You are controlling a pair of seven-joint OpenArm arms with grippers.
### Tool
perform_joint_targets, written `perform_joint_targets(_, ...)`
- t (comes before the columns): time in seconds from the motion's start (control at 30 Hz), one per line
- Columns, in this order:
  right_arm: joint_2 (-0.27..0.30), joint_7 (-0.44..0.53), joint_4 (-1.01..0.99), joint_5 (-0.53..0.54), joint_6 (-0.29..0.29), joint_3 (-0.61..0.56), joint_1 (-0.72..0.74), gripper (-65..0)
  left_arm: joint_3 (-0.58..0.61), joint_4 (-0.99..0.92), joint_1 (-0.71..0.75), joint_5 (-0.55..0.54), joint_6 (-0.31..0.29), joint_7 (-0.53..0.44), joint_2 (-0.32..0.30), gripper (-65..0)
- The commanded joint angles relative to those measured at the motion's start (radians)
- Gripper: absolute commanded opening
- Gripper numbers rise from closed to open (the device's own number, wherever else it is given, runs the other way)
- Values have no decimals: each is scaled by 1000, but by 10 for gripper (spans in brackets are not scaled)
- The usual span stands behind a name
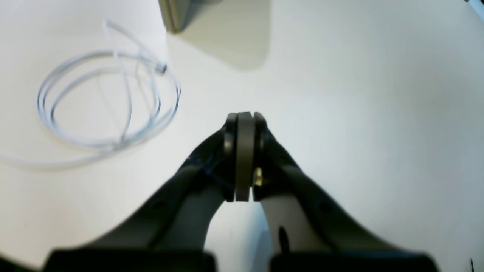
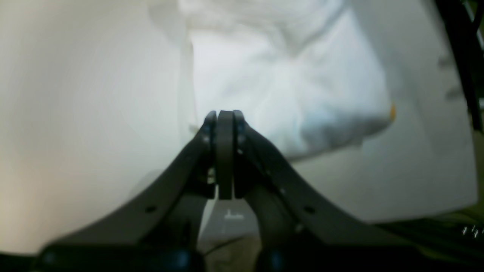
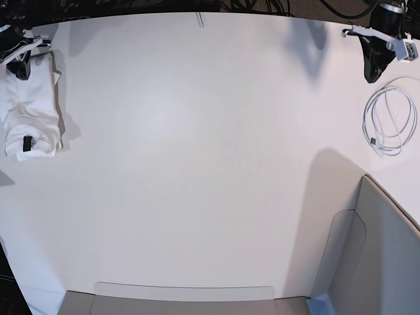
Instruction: Layout the t-shirt on the table in an organized manner, then fold the t-shirt properly
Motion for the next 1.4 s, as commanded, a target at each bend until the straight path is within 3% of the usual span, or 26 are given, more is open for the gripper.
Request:
perform_joint_targets(0.0,-2,31,17,8,2,8,-25,-650,-28,13,39,-12,-4,-31,17,-650)
perform_joint_targets(0.3,-165,27,11,11,2,-4,-235,-650,-173,-32,102,91,-4,143,229,-650)
perform_joint_targets(0.4,-214,-56,-24,13,2,-24,-250,-650,-190,-89,94,89,-4,204,253,-650)
perform_joint_targets(0.57,-231,-248,-158,10,8,-32,-193,-650,-193,-230,20,89,-4,286,316,-650)
perform_joint_targets(0.7,-231,-314,-277,-6,8,-34,-132,-650,-193,-428,-44,91,-4,292,327,-650)
perform_joint_targets(0.8,-228,-336,-363,-110,8,-80,-87,-650,-193,-610,-101,92,-4,287,319,-650)
perform_joint_targets(1.07,-197,-182,-716,-294,7,-267,-11,-650,-177,-1011,-251,102,-4,282,229,-650)
perform_joint_targets(1.17,-183,-82,-873,-348,5,-328,49,-650,-88,-1204,-360,217,-4,258,163,-650)
perform_joint_targets(1.37,-114,129,-1276,-483,5,-479,239,-650,134,-1516,-507,402,-4,-98,137,-650)
